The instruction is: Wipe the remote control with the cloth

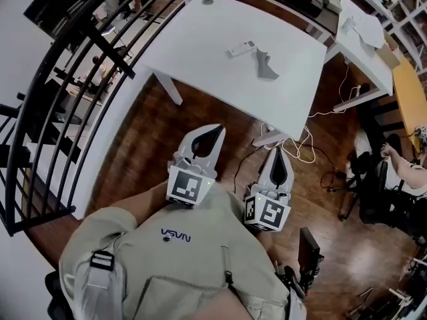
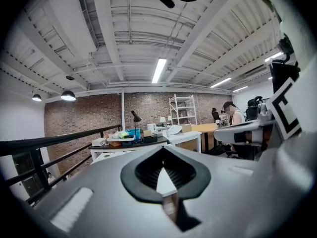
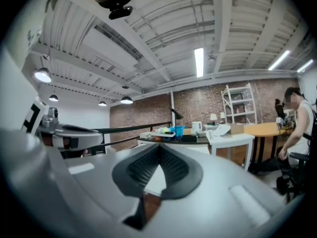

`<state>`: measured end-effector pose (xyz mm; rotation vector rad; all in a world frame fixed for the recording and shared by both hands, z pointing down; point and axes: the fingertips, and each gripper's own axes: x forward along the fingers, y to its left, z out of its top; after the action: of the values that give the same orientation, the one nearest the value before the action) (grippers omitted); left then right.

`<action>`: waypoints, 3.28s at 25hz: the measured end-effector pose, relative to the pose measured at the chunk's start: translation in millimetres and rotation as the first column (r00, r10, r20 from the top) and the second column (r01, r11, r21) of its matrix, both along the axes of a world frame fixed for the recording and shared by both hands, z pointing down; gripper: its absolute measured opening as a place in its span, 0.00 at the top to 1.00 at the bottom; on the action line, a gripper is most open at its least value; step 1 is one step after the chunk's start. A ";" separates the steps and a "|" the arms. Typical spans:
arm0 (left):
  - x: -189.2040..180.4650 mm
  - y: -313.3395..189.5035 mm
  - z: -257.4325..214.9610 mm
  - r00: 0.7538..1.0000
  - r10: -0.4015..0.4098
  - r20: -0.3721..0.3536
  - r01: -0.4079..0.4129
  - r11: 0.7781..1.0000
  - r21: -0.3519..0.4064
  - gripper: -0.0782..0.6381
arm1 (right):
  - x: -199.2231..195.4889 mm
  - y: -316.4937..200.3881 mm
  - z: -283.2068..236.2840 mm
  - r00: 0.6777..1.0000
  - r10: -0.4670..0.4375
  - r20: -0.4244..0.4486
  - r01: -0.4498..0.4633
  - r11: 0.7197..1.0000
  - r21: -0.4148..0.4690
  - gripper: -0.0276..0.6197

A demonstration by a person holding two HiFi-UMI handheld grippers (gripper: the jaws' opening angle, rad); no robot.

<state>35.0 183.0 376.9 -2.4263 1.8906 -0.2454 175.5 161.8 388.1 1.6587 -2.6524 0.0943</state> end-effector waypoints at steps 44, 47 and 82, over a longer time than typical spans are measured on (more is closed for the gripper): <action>-109.3 -364.7 203.2 0.977 0.163 0.140 -0.085 0.892 -0.443 0.42 | -113.2 -327.9 112.8 0.954 -0.168 -0.249 0.091 0.951 -0.294 0.76; -114.7 -376.1 232.1 0.971 0.195 0.138 -0.099 0.853 -0.513 0.38 | -126.2 -328.8 127.5 0.942 -0.204 -0.267 0.107 0.936 -0.336 0.74; -84.3 -385.1 287.3 0.912 0.408 -0.039 -0.326 0.664 -0.673 0.54 | -137.4 -352.6 212.4 0.921 -0.236 -0.311 0.043 0.854 -0.519 0.73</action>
<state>-49.4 -202.1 664.2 -3.0640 1.3396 -1.2000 38.1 -190.8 600.5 1.1725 -2.2026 0.3988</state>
